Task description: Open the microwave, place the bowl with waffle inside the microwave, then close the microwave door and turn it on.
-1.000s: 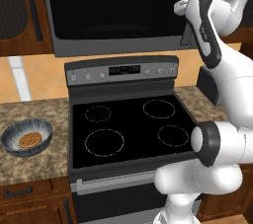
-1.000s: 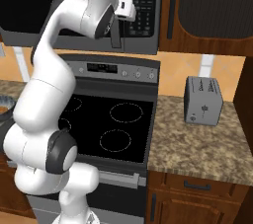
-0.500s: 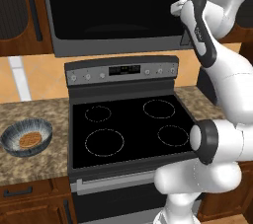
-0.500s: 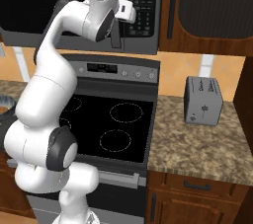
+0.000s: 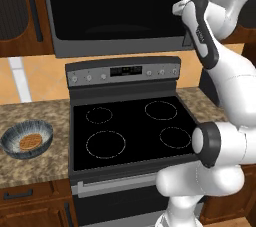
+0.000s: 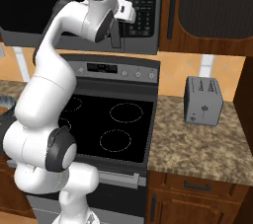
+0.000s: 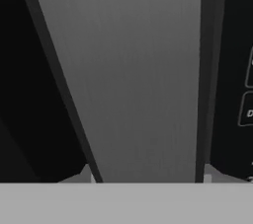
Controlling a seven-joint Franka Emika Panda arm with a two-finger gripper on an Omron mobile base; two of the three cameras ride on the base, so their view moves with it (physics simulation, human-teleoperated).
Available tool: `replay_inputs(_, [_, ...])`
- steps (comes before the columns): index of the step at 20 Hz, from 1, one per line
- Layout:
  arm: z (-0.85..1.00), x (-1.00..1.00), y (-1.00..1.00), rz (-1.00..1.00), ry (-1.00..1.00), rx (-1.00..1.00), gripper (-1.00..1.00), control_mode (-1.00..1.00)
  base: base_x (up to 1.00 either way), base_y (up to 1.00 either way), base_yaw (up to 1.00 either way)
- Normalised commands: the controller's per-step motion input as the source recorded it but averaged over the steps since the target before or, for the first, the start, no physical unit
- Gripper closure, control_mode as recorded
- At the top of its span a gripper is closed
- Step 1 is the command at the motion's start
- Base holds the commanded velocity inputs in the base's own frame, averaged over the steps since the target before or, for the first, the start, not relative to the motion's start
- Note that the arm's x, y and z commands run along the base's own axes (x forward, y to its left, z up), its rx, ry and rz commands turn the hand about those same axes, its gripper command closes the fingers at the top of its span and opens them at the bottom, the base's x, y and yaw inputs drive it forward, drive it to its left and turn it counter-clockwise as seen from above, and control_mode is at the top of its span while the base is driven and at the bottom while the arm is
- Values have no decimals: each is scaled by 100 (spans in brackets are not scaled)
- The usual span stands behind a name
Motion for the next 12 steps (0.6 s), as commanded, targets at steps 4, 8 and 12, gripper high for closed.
replay_inputs(4, [0,-75,0,-8,-7,0,100,-100,0,0,0])
replay_inputs(8, [6,-100,12,-17,-10,-2,100,-100,0,0,0])
replay_inputs(12, [0,-100,44,-14,-5,-15,100,-100,0,0,0])
